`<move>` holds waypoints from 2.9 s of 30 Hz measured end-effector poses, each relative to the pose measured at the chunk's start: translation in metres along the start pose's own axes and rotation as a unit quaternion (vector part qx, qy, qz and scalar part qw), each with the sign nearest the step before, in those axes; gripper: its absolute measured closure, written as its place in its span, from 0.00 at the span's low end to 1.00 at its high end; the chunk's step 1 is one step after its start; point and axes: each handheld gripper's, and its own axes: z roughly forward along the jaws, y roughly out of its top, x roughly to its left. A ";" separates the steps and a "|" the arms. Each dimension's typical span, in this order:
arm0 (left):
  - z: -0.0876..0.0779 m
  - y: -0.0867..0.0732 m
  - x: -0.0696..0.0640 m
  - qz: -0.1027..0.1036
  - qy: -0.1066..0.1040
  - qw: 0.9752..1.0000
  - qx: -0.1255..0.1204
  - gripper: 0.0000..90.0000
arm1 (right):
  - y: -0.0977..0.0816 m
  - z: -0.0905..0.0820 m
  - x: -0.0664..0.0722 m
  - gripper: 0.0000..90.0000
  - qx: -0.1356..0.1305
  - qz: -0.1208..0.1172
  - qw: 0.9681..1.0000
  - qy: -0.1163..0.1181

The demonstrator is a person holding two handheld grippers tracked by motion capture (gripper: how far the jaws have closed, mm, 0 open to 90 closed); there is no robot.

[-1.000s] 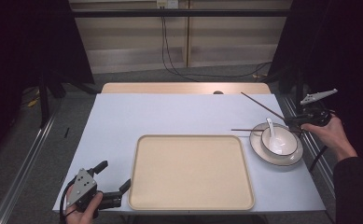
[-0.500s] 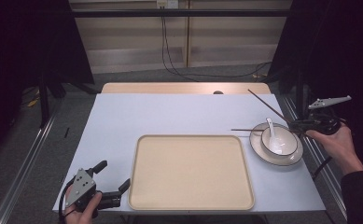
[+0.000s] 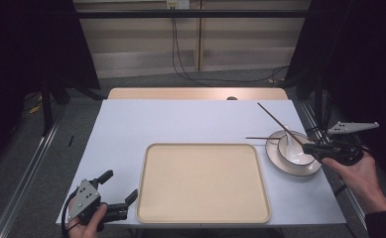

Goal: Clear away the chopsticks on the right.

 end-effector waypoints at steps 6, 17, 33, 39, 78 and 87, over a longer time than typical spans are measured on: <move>0.000 0.000 -0.001 0.002 0.000 1.000 -0.001 0.02 | -0.015 -0.001 0.031 0.94 -0.010 0.011 1.000 0.019; 0.001 0.000 -0.001 0.005 0.003 1.000 0.004 0.02 | -0.037 0.011 0.079 0.94 -0.018 0.051 0.998 0.038; 0.000 0.000 -0.001 0.006 -0.004 1.000 -0.003 0.02 | -0.060 0.040 0.134 0.94 0.019 0.098 0.993 0.055; 0.001 0.000 -0.001 0.006 -0.003 1.000 -0.003 0.02 | -0.060 0.050 0.137 0.94 0.035 0.116 0.992 0.045; 0.001 0.000 0.000 0.006 -0.004 1.000 0.000 0.02 | -0.061 0.076 0.141 0.67 0.076 0.110 0.989 0.061; 0.000 0.000 0.000 0.004 -0.005 1.000 -0.001 0.02 | -0.055 0.059 0.126 0.34 0.011 0.052 0.997 0.063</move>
